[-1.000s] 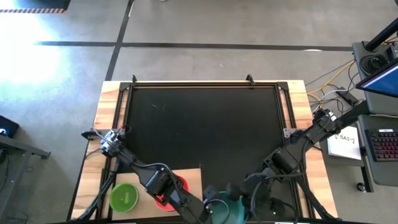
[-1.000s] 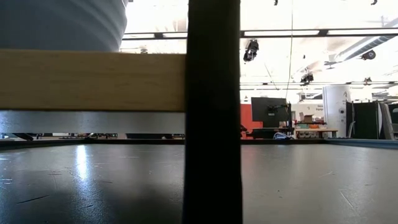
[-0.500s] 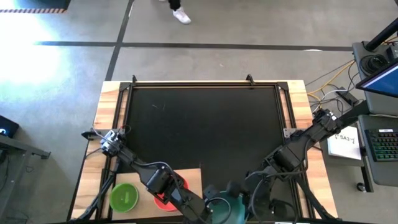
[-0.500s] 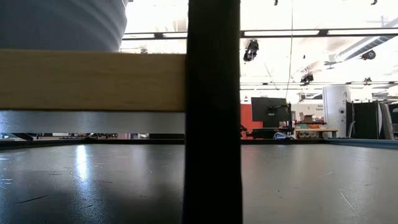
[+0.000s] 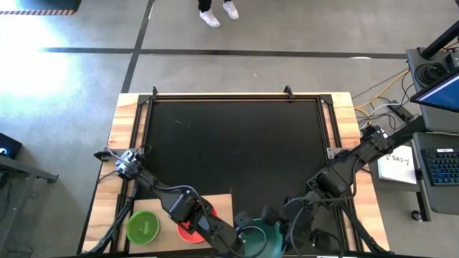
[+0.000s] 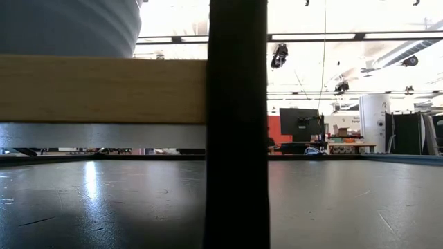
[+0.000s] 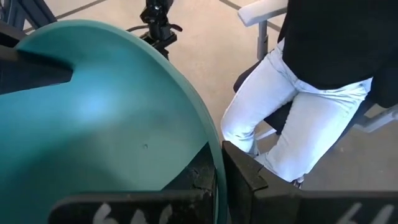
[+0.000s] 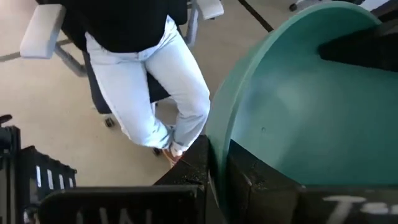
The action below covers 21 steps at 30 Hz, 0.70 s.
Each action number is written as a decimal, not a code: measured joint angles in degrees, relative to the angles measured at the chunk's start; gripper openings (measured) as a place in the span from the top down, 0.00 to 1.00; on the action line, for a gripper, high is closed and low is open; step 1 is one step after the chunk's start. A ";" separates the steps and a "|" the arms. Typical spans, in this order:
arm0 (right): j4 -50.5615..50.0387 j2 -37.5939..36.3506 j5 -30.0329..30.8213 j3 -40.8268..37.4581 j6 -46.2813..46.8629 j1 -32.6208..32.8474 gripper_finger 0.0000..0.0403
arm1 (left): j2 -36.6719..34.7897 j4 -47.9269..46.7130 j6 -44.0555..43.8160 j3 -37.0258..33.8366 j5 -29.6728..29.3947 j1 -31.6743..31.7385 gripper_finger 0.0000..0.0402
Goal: Place and stack bowls onto a shelf
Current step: Stack the green bowl on top of the orange bowl on the shelf
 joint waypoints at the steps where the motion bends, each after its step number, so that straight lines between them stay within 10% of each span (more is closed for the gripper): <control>1: 0.09 0.00 0.01 0.00 0.13 -0.09 0.96 | 0.00 0.05 0.17 0.00 0.07 0.07 1.00; 21: -2.41 -4.37 8.44 0.00 13.23 -1.53 0.54 | 0.00 -2.34 -1.23 0.02 -0.21 0.71 1.00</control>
